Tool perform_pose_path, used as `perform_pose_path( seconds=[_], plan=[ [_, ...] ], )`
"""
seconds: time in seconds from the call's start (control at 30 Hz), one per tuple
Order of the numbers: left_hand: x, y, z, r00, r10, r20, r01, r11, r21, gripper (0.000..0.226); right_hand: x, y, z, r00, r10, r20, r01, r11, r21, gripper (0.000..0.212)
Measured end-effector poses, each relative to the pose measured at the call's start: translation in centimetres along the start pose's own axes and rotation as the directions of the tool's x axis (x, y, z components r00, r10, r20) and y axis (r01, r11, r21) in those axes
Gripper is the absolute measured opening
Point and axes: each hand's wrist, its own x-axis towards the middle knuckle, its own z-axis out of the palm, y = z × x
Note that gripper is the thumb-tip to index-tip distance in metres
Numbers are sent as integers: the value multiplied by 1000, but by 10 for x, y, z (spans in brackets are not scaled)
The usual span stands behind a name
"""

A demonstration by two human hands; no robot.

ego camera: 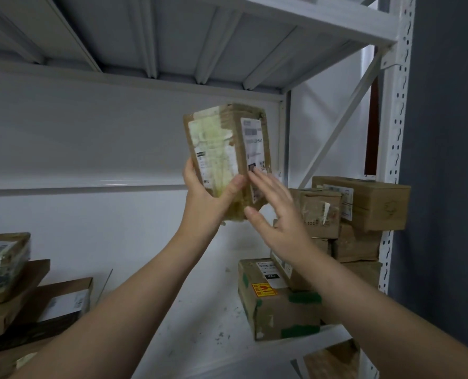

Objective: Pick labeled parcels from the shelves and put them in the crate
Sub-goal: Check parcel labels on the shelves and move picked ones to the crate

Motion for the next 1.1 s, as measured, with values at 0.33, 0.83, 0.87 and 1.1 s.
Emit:
perform_pose_path(
  seconds=[0.33, 0.83, 0.87, 1.1],
  plan=[
    [-12, -18, -15, 993, -78, -93, 92, 982, 162, 110, -11, 11, 13, 1000, 25, -18, -21, 979, 201, 42],
    [-112, -56, -167, 886, -432, -170, 462, 855, 233, 60, -52, -10, 183, 739, 367, 565, -673, 404, 619, 57],
    [-114, -59, -182, 897, -405, -178, 442, 807, 391, 61, -56, -13, 194, 739, 373, 561, -673, 394, 626, 59],
    [-119, -36, -267, 997, -8, -78, 78, 172, 982, 41, -25, -44, 250, 625, 568, 535, -756, 273, 595, 41]
  ],
)
